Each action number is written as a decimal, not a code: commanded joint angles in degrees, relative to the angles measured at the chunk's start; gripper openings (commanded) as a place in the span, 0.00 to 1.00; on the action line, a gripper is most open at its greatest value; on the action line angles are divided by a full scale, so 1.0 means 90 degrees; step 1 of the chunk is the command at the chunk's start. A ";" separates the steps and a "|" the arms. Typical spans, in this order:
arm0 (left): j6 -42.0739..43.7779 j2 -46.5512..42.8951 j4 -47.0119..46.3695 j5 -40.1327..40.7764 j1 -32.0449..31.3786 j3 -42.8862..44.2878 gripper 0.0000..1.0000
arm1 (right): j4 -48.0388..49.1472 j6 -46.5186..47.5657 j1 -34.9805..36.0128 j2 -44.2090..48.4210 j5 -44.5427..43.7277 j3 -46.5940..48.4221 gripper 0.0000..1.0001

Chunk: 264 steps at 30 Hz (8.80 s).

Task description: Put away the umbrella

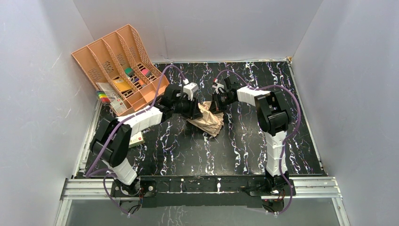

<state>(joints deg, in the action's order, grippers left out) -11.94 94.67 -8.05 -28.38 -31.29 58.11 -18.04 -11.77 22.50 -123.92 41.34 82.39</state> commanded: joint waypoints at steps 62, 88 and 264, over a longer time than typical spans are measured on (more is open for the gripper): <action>0.2743 -0.3544 -0.2386 0.2127 -0.1600 -0.3819 0.93 | -0.1384 0.0743 0.0044 -0.1085 -0.1545 0.1131 0.00; 0.2695 -0.2116 -0.2999 -0.0867 -0.0518 -0.3214 0.67 | -0.1462 0.0771 0.0047 -0.1092 -0.1517 0.1148 0.00; -0.1457 -0.1572 -0.0158 0.3620 -0.0348 -0.0737 0.67 | 0.0480 -0.2661 0.0814 0.6940 -0.2103 -0.5175 0.21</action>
<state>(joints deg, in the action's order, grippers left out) -28.38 74.00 -7.62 9.65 -37.52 46.37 -19.11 -29.21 27.66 -61.52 22.85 41.36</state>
